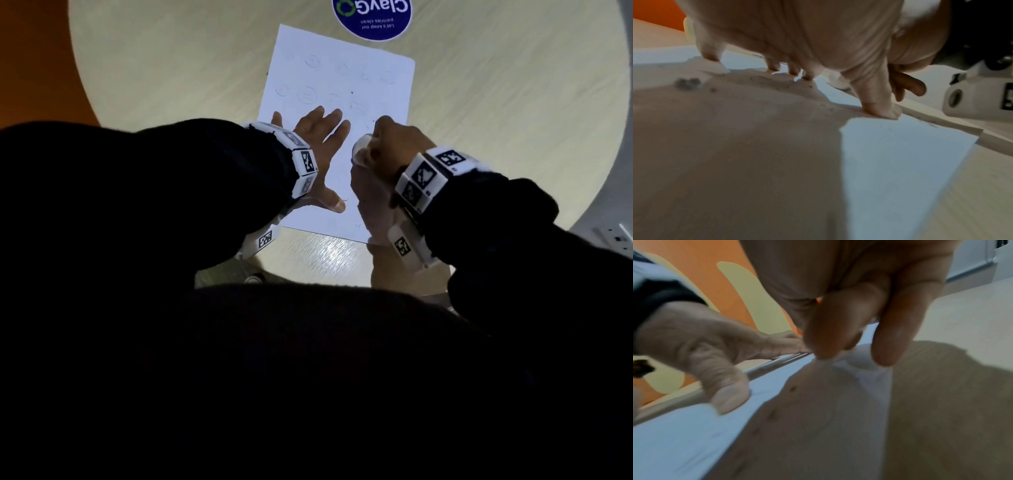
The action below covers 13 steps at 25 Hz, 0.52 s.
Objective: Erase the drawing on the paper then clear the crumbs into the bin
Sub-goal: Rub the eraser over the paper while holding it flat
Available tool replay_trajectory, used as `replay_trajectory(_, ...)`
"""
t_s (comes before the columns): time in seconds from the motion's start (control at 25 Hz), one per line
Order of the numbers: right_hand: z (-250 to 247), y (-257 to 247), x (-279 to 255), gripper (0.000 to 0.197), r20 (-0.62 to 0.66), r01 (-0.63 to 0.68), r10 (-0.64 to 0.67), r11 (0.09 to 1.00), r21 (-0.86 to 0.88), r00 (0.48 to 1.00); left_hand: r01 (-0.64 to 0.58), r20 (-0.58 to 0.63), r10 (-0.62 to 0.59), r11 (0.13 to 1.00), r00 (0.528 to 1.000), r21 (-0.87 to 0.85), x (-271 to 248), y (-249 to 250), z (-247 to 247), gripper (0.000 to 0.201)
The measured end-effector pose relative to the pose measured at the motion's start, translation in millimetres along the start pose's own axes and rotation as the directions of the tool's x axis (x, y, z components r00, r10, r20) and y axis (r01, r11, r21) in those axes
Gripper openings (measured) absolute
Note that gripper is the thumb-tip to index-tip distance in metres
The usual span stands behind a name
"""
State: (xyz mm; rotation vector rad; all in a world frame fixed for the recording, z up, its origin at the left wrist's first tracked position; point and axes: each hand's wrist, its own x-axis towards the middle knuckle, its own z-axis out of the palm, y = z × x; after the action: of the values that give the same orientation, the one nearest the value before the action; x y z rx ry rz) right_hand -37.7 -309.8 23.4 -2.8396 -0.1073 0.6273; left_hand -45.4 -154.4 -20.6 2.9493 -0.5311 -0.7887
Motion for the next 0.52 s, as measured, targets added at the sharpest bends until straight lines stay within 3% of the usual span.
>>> replay_trajectory(0.16,21,6,-35,0.032,0.061,0.085,-0.079,0.991,-0.101,0.995,0.005,0.01,-0.005,1.0,1.0,-0.005,-3,0,-1,0.123)
replay_trajectory(0.36,3,1,2,0.029,-0.02,0.014,-0.014,1.0,-0.007,1.0,0.005,0.017,-0.005,1.0,1.0,-0.002,-2,2,-2,0.122)
replay_trajectory(0.52,20,10,-31,0.031,0.058,0.083,-0.078,0.992,-0.091,0.995,0.001,0.032,-0.001,1.0,0.999,-0.001,1,-2,-1,0.125)
